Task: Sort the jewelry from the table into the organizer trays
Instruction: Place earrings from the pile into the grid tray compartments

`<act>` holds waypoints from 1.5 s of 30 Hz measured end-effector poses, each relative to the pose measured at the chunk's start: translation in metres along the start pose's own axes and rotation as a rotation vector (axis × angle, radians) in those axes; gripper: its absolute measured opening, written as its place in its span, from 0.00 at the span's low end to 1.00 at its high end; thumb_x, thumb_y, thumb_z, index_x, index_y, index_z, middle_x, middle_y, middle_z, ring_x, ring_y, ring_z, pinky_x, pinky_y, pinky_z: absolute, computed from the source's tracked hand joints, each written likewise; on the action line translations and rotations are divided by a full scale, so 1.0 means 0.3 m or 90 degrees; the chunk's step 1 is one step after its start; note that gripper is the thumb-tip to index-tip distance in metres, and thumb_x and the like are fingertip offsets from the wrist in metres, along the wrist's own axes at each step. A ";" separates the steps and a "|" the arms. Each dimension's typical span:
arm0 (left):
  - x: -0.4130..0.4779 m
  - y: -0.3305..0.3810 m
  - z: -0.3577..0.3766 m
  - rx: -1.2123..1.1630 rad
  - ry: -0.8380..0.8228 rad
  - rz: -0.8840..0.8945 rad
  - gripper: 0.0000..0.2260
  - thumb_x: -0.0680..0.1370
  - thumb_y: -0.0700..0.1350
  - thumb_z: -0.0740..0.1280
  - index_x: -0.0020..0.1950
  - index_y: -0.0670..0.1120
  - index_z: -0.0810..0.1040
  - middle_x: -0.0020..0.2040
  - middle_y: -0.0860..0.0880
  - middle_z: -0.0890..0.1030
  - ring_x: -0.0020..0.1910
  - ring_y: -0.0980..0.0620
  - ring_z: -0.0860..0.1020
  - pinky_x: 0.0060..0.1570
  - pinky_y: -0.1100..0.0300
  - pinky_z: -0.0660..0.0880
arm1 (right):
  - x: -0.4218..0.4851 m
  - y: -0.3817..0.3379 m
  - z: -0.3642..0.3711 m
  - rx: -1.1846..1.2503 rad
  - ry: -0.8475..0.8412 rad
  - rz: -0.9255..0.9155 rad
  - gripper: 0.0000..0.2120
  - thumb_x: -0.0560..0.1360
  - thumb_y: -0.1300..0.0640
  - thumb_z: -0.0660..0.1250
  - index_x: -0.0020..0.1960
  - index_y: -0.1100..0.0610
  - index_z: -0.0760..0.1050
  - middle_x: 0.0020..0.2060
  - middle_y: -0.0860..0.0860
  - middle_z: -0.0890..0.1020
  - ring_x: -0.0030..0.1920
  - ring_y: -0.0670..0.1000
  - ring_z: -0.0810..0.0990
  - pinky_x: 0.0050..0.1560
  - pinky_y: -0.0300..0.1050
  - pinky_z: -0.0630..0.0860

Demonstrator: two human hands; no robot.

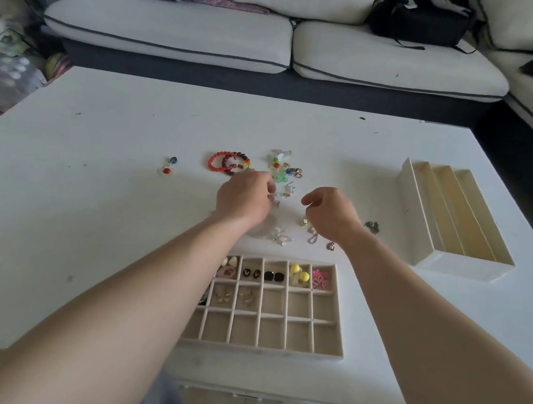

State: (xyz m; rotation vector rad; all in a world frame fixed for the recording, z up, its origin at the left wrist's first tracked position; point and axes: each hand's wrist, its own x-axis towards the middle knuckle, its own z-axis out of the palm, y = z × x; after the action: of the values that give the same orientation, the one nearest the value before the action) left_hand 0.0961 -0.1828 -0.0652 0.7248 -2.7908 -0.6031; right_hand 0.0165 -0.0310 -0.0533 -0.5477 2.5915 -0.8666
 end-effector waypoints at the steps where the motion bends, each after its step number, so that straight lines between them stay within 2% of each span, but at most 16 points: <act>1: 0.016 0.006 0.015 0.027 0.008 0.022 0.09 0.81 0.45 0.66 0.60 0.51 0.81 0.58 0.51 0.82 0.56 0.49 0.79 0.48 0.56 0.74 | 0.009 0.005 -0.001 -0.001 -0.004 -0.005 0.20 0.76 0.66 0.56 0.60 0.53 0.81 0.55 0.50 0.81 0.36 0.43 0.78 0.32 0.38 0.74; 5: 0.062 0.010 0.060 0.096 0.000 0.057 0.11 0.81 0.50 0.68 0.62 0.51 0.82 0.59 0.50 0.81 0.58 0.46 0.78 0.51 0.55 0.73 | 0.041 0.027 0.006 0.026 -0.007 -0.014 0.18 0.76 0.65 0.59 0.59 0.54 0.82 0.53 0.49 0.82 0.45 0.48 0.79 0.43 0.40 0.73; 11: 0.065 0.014 0.071 0.128 0.028 0.057 0.06 0.78 0.45 0.70 0.52 0.51 0.85 0.53 0.51 0.84 0.52 0.48 0.81 0.43 0.58 0.70 | 0.057 0.013 0.013 0.078 0.009 -0.018 0.16 0.75 0.66 0.61 0.54 0.54 0.83 0.47 0.46 0.82 0.45 0.48 0.78 0.37 0.33 0.72; 16: 0.041 0.020 0.061 0.162 0.005 0.094 0.05 0.78 0.45 0.71 0.52 0.51 0.85 0.52 0.51 0.83 0.52 0.47 0.80 0.44 0.57 0.74 | 0.025 0.002 0.001 0.079 0.011 -0.025 0.15 0.74 0.67 0.60 0.52 0.60 0.84 0.50 0.52 0.85 0.48 0.54 0.82 0.50 0.49 0.81; 19: 0.018 0.022 0.058 0.171 -0.001 0.119 0.05 0.77 0.42 0.71 0.48 0.52 0.85 0.50 0.52 0.83 0.51 0.48 0.81 0.41 0.58 0.71 | 0.011 0.002 -0.005 0.078 0.014 -0.017 0.15 0.74 0.67 0.60 0.52 0.63 0.83 0.51 0.55 0.85 0.48 0.56 0.83 0.49 0.52 0.82; 21: 0.006 0.024 0.061 0.201 -0.012 0.136 0.05 0.77 0.41 0.70 0.47 0.51 0.84 0.49 0.52 0.82 0.50 0.47 0.80 0.40 0.57 0.72 | 0.004 0.003 -0.007 0.070 0.012 -0.013 0.15 0.73 0.68 0.59 0.54 0.67 0.81 0.53 0.62 0.84 0.44 0.56 0.84 0.49 0.60 0.82; 23: -0.002 0.020 0.062 0.210 -0.022 0.146 0.05 0.78 0.40 0.69 0.49 0.49 0.83 0.49 0.51 0.81 0.50 0.47 0.80 0.40 0.55 0.74 | -0.004 0.006 -0.009 0.072 0.011 -0.008 0.15 0.73 0.68 0.59 0.54 0.67 0.81 0.53 0.61 0.84 0.41 0.54 0.84 0.49 0.62 0.81; 25: -0.003 0.013 0.052 0.172 -0.029 0.135 0.07 0.79 0.37 0.67 0.52 0.48 0.81 0.51 0.51 0.81 0.49 0.48 0.79 0.41 0.54 0.74 | -0.004 0.008 -0.011 0.074 0.009 -0.010 0.15 0.75 0.67 0.59 0.54 0.61 0.83 0.52 0.53 0.85 0.42 0.50 0.82 0.42 0.51 0.82; 27: 0.001 0.005 0.032 0.120 -0.041 0.116 0.08 0.79 0.36 0.65 0.54 0.48 0.79 0.52 0.50 0.82 0.49 0.47 0.79 0.43 0.53 0.75 | -0.004 0.005 -0.014 0.078 0.001 -0.020 0.18 0.76 0.66 0.59 0.57 0.53 0.83 0.53 0.48 0.83 0.41 0.45 0.79 0.35 0.35 0.74; 29: 0.002 0.004 -0.001 0.045 -0.066 0.093 0.08 0.80 0.37 0.65 0.55 0.48 0.79 0.51 0.51 0.82 0.49 0.47 0.80 0.48 0.52 0.77 | -0.009 -0.005 -0.017 0.097 -0.012 -0.047 0.22 0.75 0.68 0.58 0.59 0.48 0.82 0.54 0.46 0.81 0.41 0.43 0.78 0.33 0.29 0.68; 32: 0.002 0.004 -0.057 -0.161 -0.085 0.045 0.04 0.80 0.42 0.69 0.48 0.50 0.80 0.43 0.55 0.82 0.46 0.52 0.81 0.47 0.57 0.76 | -0.031 -0.027 -0.020 0.198 -0.063 -0.068 0.24 0.73 0.70 0.59 0.61 0.49 0.81 0.50 0.43 0.81 0.37 0.39 0.78 0.34 0.32 0.73; 34: -0.001 0.002 -0.089 -0.263 -0.100 0.030 0.06 0.79 0.43 0.71 0.45 0.53 0.80 0.42 0.53 0.83 0.45 0.52 0.82 0.47 0.58 0.77 | -0.041 -0.039 -0.015 0.261 -0.096 -0.085 0.23 0.72 0.69 0.62 0.60 0.51 0.82 0.53 0.47 0.84 0.47 0.48 0.82 0.46 0.41 0.78; 36: -0.008 -0.003 -0.118 -0.332 -0.110 0.023 0.05 0.78 0.42 0.72 0.47 0.52 0.81 0.44 0.50 0.85 0.45 0.50 0.83 0.49 0.56 0.79 | -0.053 -0.054 -0.014 0.291 -0.106 -0.097 0.16 0.73 0.66 0.66 0.54 0.51 0.84 0.50 0.50 0.86 0.51 0.59 0.82 0.51 0.49 0.77; 37: -0.018 -0.003 -0.136 -0.359 -0.114 0.023 0.04 0.78 0.41 0.72 0.48 0.51 0.82 0.44 0.49 0.85 0.44 0.51 0.83 0.48 0.58 0.78 | -0.062 -0.061 -0.019 0.305 -0.109 -0.102 0.12 0.74 0.64 0.67 0.52 0.52 0.85 0.48 0.52 0.87 0.51 0.58 0.83 0.52 0.49 0.77; 40: -0.053 -0.005 -0.183 -0.419 -0.122 0.012 0.05 0.80 0.40 0.71 0.49 0.50 0.81 0.44 0.50 0.84 0.36 0.63 0.79 0.37 0.70 0.73 | -0.095 -0.078 -0.039 0.370 -0.137 -0.103 0.07 0.79 0.62 0.66 0.52 0.58 0.83 0.40 0.53 0.85 0.41 0.48 0.82 0.43 0.37 0.74; 45: -0.111 -0.022 -0.242 -0.428 -0.135 0.017 0.07 0.81 0.38 0.68 0.56 0.45 0.84 0.46 0.50 0.84 0.33 0.69 0.78 0.34 0.76 0.70 | -0.138 -0.065 -0.071 0.401 -0.188 -0.096 0.07 0.82 0.58 0.66 0.51 0.54 0.83 0.39 0.49 0.86 0.44 0.48 0.84 0.52 0.47 0.75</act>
State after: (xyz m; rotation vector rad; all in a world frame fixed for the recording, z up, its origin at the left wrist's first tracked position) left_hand 0.1484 -0.1959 -0.0057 0.4913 -2.4897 -1.5757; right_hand 0.0476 -0.0157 -0.0167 -0.6225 1.8884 -1.4462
